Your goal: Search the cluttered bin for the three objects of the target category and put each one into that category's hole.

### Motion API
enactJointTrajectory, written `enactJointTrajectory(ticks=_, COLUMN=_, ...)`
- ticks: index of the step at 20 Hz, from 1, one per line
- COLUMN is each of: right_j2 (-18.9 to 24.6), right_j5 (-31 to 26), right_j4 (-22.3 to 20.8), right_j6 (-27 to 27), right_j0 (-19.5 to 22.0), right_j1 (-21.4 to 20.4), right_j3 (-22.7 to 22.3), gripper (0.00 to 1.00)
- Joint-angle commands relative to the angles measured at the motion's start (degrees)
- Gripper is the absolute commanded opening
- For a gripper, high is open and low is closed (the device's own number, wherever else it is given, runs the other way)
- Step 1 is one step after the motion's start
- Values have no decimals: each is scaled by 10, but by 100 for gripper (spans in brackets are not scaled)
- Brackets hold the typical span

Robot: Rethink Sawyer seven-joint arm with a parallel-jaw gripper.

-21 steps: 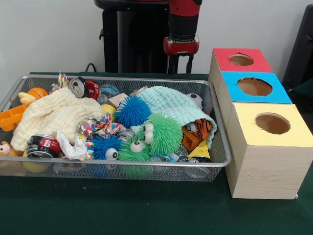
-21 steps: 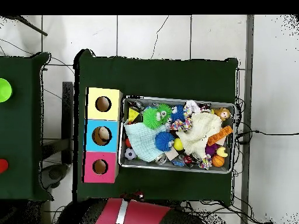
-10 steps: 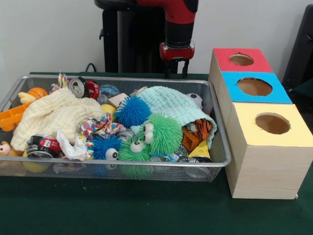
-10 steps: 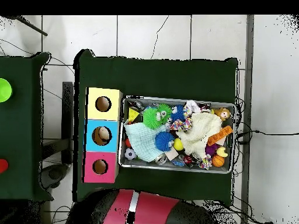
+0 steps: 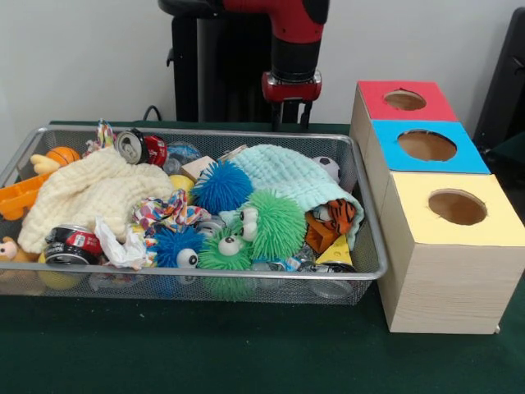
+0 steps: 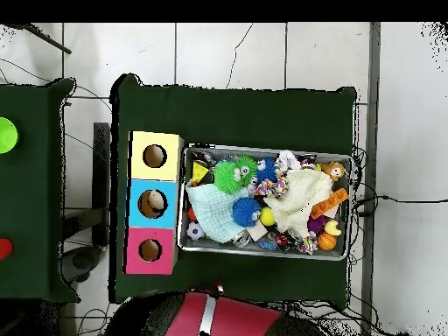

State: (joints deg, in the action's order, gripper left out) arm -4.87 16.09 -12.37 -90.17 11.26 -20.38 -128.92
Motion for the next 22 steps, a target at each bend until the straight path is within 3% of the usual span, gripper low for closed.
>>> enactJointTrajectory(ticks=1, right_j2=40, right_j5=-76, right_j4=43, right_j6=-91, right_j0=8, right_j1=-49, right_j3=80, gripper=100)
enactJointTrajectory(ticks=7, right_j2=33, right_j5=-125, right_j4=50, right_j6=-94, right_j0=-4, right_j1=-94, right_j3=68, gripper=100)
enactJointTrajectory(ticks=22, right_j2=46, right_j5=-117, right_j4=62, right_j6=-94, right_j0=-2, right_j1=-86, right_j3=120, gripper=100)
